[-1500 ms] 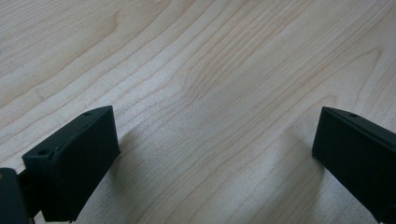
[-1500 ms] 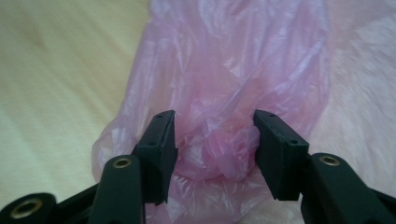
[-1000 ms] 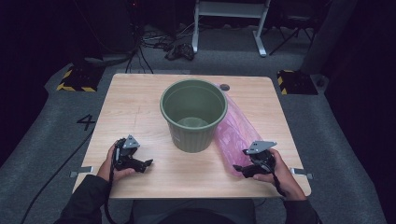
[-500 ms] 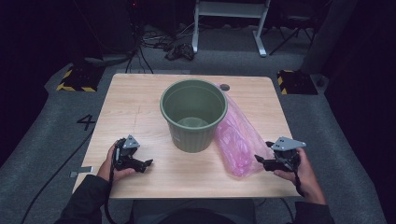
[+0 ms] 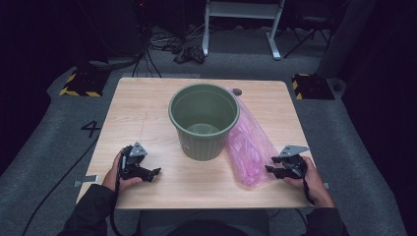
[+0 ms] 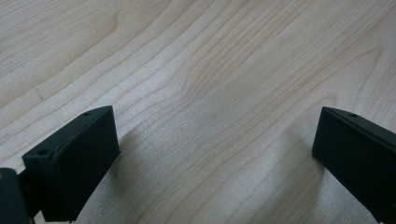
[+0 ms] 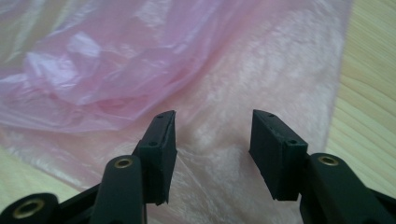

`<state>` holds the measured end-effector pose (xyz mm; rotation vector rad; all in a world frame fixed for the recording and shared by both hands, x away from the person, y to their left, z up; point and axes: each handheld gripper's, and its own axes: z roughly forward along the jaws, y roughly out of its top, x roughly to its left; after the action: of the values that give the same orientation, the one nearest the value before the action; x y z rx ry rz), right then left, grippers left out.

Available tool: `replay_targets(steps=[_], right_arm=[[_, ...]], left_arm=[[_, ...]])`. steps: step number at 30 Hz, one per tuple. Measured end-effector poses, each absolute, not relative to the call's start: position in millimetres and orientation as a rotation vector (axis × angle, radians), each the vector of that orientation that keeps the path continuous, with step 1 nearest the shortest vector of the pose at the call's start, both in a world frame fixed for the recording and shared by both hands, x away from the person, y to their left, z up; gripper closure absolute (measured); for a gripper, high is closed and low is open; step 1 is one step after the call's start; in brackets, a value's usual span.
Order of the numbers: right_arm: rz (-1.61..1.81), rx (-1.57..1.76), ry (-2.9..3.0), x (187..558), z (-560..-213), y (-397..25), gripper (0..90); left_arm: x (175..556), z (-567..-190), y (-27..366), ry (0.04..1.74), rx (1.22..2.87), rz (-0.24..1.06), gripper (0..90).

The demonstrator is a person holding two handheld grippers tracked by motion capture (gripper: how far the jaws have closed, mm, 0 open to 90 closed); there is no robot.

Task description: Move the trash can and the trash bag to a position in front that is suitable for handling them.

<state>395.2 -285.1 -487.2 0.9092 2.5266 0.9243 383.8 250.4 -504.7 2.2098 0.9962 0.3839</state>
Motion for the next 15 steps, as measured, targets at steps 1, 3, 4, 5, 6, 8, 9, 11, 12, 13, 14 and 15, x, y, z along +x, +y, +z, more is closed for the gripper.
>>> replay_targets(steps=[1, 3, 4, 5, 6, 8, 9, 11, 12, 13, 14, 15], right_arm=[[0.933, 0.900, 2.535, 393.5, -487.5, -280.9, 49.7], [0.937, 0.879, 2.536, 389.9, -488.0, -270.8, 48.4], [0.942, 0.857, 2.545, 387.6, -488.1, -265.1, 47.7], [0.947, 0.832, 2.556, 385.4, -488.3, -259.3, 46.7], [0.947, 0.806, 2.561, 383.5, -488.4, -253.6, 45.5], [0.962, 0.786, 2.572, 380.4, -489.0, -243.6, 44.9], [0.979, 0.762, 2.581, 378.6, -489.8, -236.9, 44.1], [0.984, 0.729, 2.590, 375.3, -490.2, -226.8, 42.4], [0.986, 0.711, 2.596, 373.7, -490.2, -222.1, 42.2], [0.988, 0.694, 2.598, 372.2, -490.3, -217.6, 41.9], [0.997, 0.678, 2.603, 371.3, -490.7, -214.4, 41.6], [1.006, 0.671, 2.611, 369.6, -491.0, -209.2, 41.2]], left_arm=[[383.8, -504.7, 250.4, 0.996, 2.210, 0.384, 0.3], [383.8, -504.8, 250.3, 0.996, 2.209, 0.384, 0.3], [383.8, -504.8, 250.3, 0.996, 2.209, 0.384, 0.3], [383.8, -504.7, 250.4, 0.996, 2.210, 0.384, 0.3], [383.8, -504.8, 250.3, 0.996, 2.210, 0.384, 0.3], [383.8, -504.8, 250.3, 0.996, 2.209, 0.384, 0.3], [383.8, -504.7, 250.4, 0.996, 2.210, 0.384, 0.3], [383.8, -504.7, 250.4, 0.996, 2.210, 0.384, 0.3], [383.8, -504.8, 250.3, 0.996, 2.209, 0.384, 0.3], [383.8, -504.8, 250.3, 0.996, 2.210, 0.384, 0.3], [383.8, -504.8, 250.3, 0.996, 2.209, 0.385, 0.3], [383.8, -504.8, 250.3, 0.996, 2.210, 0.384, 0.3]])
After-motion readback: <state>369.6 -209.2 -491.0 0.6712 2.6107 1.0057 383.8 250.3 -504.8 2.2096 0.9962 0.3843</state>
